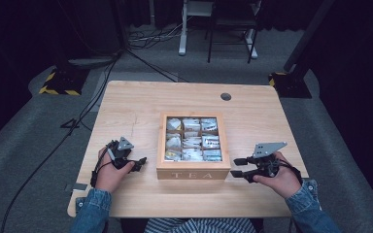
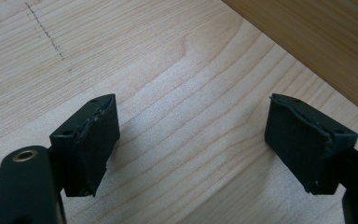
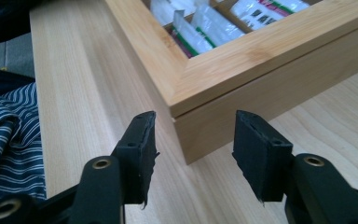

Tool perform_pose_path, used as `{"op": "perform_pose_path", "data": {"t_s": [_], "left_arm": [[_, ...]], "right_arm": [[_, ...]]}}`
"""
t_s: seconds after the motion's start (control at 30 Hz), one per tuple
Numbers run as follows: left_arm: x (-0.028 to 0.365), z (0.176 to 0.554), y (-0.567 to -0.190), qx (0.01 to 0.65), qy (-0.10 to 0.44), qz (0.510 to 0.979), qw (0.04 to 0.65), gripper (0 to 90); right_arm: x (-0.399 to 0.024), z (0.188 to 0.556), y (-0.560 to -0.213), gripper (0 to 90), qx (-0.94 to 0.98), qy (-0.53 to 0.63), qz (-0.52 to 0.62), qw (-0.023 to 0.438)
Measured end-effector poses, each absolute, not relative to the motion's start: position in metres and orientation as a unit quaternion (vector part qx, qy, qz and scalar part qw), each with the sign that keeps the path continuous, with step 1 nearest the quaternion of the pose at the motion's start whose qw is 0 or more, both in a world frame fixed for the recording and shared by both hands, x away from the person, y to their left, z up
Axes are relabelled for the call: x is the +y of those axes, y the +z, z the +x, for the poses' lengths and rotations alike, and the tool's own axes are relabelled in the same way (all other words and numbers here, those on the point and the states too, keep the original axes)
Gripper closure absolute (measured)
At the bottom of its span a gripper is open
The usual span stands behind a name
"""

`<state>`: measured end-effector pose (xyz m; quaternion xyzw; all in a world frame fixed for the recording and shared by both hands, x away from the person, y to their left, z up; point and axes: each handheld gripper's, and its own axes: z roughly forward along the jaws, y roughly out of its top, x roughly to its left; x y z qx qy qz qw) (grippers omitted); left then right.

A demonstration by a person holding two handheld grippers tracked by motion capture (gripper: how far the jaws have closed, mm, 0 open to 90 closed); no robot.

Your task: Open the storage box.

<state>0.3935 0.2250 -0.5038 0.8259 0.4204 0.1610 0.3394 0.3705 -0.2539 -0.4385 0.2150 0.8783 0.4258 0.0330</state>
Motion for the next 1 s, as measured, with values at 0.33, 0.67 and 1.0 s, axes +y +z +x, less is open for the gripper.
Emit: {"op": "perform_pose_path", "data": {"t_s": [0.33,0.67,1.0], "left_arm": [[0.224,0.395,-0.504,0.42,0.161,0.826,0.34,18.6],[0.224,0.395,-0.504,0.421,0.16,0.826,0.34,18.6],[0.224,0.395,-0.504,0.42,0.161,0.826,0.34,18.6]], "right_arm": [[-0.245,0.369,-0.444,60.1,0.878,0.427,0.212,0.048],[-0.239,0.365,-0.443,62.7,0.883,0.419,0.197,0.075],[-0.238,0.362,-0.436,62.2,0.884,0.414,0.2,0.091]]}}
